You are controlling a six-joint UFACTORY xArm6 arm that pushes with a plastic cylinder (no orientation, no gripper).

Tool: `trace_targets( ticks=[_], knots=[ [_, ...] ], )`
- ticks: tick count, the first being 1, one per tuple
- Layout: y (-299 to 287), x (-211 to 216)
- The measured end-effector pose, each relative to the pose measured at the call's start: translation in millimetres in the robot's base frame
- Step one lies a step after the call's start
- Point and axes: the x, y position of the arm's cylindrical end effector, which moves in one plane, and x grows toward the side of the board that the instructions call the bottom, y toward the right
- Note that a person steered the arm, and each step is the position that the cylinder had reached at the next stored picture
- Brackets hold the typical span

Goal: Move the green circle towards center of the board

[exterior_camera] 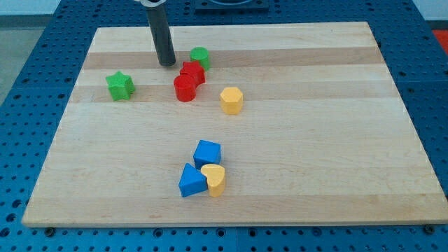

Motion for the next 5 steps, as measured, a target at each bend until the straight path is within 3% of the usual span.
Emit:
trace_targets(
  ticks=[3, 5],
  knots=[
    [17.4, -15.3],
    [86.1, -15.3]
  ],
)
